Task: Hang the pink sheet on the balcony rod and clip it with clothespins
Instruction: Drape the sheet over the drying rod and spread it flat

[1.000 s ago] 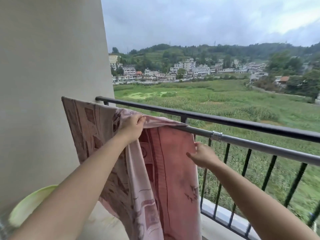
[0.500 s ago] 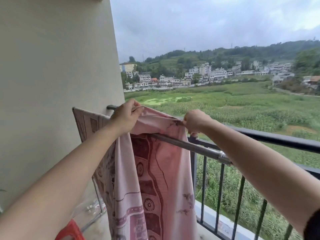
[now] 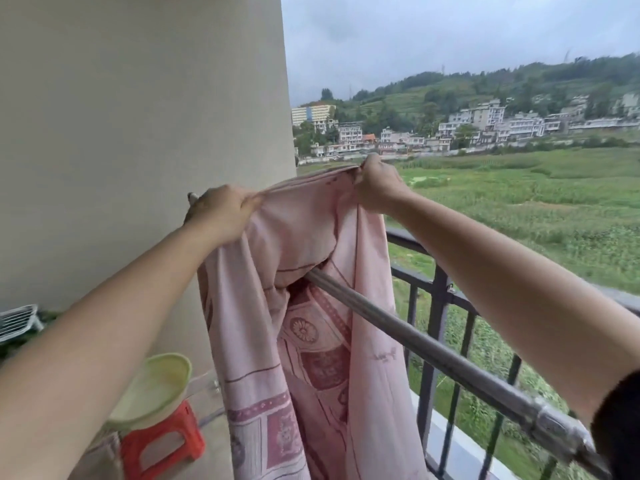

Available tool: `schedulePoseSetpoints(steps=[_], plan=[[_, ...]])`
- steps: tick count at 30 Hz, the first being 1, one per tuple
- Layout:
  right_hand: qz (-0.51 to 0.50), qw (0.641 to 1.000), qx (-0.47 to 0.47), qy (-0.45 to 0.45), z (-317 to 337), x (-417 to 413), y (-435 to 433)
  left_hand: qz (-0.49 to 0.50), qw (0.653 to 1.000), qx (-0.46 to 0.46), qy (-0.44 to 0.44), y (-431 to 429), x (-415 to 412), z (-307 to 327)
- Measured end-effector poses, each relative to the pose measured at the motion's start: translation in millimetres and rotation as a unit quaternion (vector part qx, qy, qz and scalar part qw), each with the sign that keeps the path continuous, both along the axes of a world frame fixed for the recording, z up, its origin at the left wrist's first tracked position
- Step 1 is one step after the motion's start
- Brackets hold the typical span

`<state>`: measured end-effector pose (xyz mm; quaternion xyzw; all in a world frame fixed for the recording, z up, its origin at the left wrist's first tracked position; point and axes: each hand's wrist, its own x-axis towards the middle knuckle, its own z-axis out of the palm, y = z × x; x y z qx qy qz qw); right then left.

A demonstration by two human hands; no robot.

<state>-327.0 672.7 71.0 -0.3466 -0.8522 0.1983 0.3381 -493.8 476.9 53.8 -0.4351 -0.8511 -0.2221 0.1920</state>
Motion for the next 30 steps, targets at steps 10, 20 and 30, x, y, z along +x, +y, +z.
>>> schedulePoseSetpoints(steps=[10,20,30], plan=[[0.076,0.988,0.122,0.049,-23,-154,25,0.061,0.961,0.189,-0.191,33,-159,-9],[0.206,0.890,-0.053,-0.403,-83,-239,52,-0.001,0.947,0.130,-0.294,62,-223,-131],[0.207,0.910,-0.192,-0.302,-55,-188,34,-0.230,0.948,0.218,0.030,50,-134,-177]])
